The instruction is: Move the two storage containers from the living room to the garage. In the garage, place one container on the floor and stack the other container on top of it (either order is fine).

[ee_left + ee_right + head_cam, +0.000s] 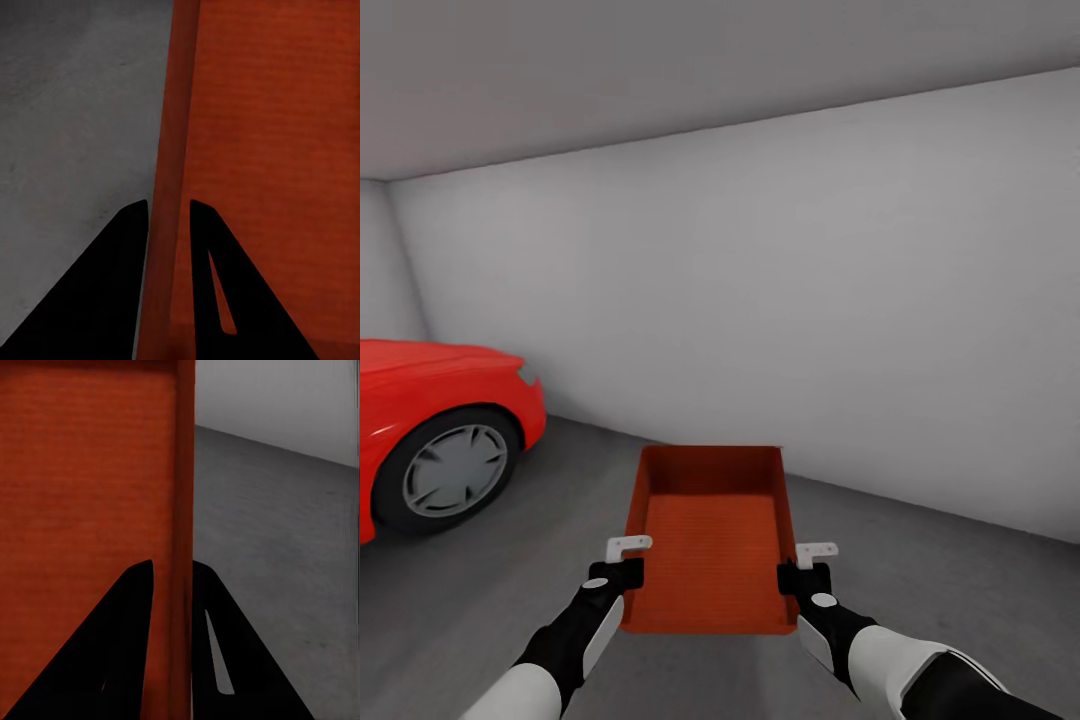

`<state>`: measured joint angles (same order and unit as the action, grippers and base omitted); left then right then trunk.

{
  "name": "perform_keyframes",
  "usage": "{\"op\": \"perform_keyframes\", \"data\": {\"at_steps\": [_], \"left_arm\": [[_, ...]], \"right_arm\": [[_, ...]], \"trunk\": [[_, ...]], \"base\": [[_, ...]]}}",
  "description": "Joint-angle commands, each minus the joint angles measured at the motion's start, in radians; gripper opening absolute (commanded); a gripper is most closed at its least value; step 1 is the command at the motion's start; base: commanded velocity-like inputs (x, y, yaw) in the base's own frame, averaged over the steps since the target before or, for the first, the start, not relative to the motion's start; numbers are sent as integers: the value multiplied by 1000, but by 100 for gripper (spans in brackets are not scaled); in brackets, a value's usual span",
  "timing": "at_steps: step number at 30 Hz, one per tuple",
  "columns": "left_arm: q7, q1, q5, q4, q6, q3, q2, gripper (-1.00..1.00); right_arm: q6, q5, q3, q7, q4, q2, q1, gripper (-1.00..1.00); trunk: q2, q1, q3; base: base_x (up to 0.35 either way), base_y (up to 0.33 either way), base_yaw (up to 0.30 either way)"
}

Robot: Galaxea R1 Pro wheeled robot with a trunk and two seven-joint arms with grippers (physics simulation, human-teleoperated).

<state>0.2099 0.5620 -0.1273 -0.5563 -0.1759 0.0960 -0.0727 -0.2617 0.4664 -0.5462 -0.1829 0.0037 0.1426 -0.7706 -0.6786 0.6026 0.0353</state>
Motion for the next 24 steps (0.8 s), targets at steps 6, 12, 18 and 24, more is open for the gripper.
{"op": "perform_keyframes", "data": {"at_steps": [6, 12, 18, 24], "left_arm": [[42, 1, 8, -4, -8, -12, 2, -100], [42, 1, 8, -4, -8, -12, 2, -100], [42, 1, 8, -4, -8, -12, 3, -100], [42, 1, 8, -4, -8, -12, 3, -100]], "right_arm": [[-8, 23, -1, -5, 2, -2, -1, -100], [-8, 23, -1, -4, 2, -2, -1, -100], [-8, 23, -1, -5, 2, -3, -1, -100], [-8, 23, -1, -5, 2, -3, -1, -100]], "trunk": [[-2, 1, 2], [-2, 1, 2], [-2, 1, 2], [-2, 1, 2]], "base": [[281, 256, -283], [282, 256, -283], [282, 256, -283], [281, 256, -283]]}}
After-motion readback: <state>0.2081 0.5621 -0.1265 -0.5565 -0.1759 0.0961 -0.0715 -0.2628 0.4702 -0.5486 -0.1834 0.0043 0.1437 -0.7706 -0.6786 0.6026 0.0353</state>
